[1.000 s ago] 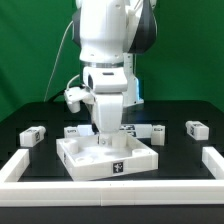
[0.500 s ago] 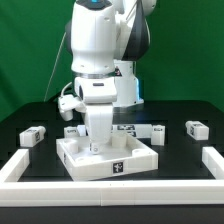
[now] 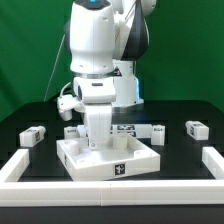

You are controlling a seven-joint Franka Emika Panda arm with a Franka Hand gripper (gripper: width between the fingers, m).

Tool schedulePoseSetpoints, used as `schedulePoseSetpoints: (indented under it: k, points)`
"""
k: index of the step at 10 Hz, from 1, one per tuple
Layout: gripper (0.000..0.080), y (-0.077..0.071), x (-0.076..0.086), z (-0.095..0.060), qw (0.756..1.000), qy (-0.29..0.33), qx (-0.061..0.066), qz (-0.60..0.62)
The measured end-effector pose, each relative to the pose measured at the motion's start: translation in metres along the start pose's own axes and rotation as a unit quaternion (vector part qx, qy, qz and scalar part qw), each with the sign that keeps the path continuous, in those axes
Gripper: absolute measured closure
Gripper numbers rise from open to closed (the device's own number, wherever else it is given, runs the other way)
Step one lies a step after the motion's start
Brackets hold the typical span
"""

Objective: Assemble one leg

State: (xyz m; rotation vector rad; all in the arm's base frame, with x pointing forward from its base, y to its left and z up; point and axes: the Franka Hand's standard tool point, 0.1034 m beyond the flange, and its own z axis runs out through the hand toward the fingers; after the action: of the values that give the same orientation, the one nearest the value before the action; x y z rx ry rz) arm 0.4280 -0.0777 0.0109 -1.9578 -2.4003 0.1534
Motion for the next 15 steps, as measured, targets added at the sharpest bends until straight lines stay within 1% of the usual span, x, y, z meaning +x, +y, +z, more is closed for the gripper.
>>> schedulePoseSetpoints:
  k: [1,8,9,10,11,13,14,15]
  points:
    - [0.0734,0.002,0.000,-0.001,1.000,-0.001,-0.003,0.001]
    - [0.0735,0.003,0.000,-0.001,1.000,-0.001,-0.005,0.000]
    - [0.0735,0.007,0.004,-0.003,1.000,-0.001,-0.007,-0.001]
    - [0.0735,0.015,0.013,-0.004,1.000,0.000,-0.011,-0.007]
    - [0.0735,0.019,0.024,-0.004,1.000,0.002,-0.012,-0.008]
    - [0.0735,0.027,0.049,-0.005,1.000,0.008,-0.015,0.022]
    - [0.0735,0.035,0.064,-0.005,0.999,0.011,-0.018,0.037]
    - [0.0735,0.046,0.077,-0.007,0.998,0.012,-0.023,0.056]
